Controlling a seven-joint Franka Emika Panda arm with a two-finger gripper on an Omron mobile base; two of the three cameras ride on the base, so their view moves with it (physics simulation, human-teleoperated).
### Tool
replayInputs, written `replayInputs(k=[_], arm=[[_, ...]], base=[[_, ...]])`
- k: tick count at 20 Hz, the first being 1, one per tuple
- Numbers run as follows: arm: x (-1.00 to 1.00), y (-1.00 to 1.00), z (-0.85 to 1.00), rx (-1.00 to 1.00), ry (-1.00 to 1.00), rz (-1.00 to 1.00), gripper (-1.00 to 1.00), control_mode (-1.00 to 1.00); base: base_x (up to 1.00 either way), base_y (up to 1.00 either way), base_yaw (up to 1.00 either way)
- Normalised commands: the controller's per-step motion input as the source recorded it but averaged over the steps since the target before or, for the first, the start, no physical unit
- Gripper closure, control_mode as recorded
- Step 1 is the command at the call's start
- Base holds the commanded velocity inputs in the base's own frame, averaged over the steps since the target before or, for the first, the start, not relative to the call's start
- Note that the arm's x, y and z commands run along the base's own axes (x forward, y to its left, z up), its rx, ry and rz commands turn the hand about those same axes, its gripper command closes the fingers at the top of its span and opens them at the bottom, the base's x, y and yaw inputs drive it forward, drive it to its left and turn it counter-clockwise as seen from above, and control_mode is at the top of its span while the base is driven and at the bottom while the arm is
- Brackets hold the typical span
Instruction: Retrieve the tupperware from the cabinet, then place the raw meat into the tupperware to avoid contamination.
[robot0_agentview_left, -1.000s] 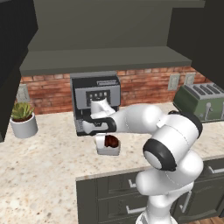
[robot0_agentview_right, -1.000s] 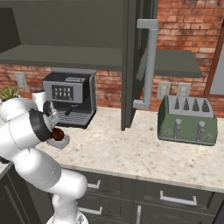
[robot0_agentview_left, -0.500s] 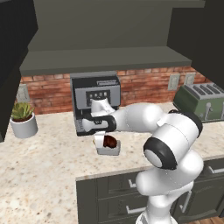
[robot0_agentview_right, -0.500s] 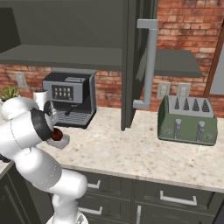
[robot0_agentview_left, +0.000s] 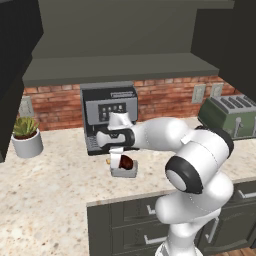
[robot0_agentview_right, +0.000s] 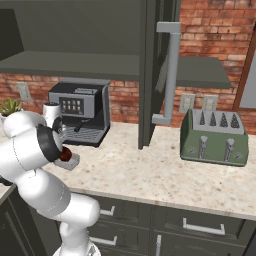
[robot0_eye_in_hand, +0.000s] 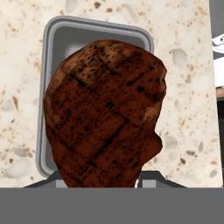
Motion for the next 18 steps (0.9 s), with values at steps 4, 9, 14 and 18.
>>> replayInputs(k=[4,9,14,18], arm=[[0.0,0.0,-0.01,0.04,0.0,0.0,1.0,-1.0],[0.0,0.0,-0.01,0.02,0.0,0.01,1.0,-1.0],[0.0,-0.03,-0.04,0.01,0.0,0.0,1.0,-1.0],[0.0,-0.22,-0.12,0.04,0.0,0.0,1.0,-1.0]], base=[[0.0,0.0,0.0],[0.0,0.0,0.0],[0.0,0.0,0.0],[0.0,0.0,0.0]])
